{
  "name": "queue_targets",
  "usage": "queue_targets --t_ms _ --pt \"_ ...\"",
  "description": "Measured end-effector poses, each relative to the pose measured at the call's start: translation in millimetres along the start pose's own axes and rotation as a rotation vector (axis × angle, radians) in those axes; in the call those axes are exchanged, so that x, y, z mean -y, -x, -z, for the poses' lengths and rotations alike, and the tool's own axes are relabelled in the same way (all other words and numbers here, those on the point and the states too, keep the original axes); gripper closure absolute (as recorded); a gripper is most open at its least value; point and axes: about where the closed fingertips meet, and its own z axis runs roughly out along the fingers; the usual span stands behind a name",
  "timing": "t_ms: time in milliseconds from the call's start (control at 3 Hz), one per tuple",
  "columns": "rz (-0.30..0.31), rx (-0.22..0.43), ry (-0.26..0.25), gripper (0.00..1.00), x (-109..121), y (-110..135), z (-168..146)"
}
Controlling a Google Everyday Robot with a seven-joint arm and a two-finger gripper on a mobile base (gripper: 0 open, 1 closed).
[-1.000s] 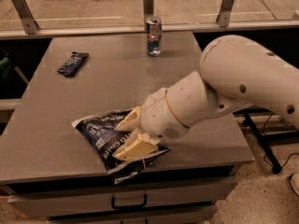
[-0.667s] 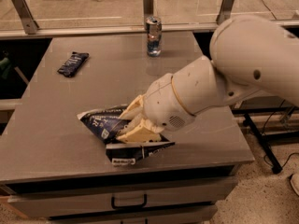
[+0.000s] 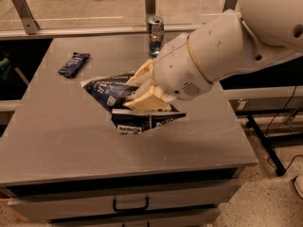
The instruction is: Move blue chip bag near redbull can
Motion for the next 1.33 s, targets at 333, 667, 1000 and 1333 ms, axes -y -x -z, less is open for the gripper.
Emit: queue_targets --t_ms 333,667,1000,1333 --pt "0.000 0.000 0.000 1.00 0 0 0" --pt "0.020 -0.042 -0.085 1.00 15 -11 23" --pt "0.051 -0.082 -0.199 1.00 51 -40 61" --pt "0.080 -0.087 -0.290 1.00 95 -70 89"
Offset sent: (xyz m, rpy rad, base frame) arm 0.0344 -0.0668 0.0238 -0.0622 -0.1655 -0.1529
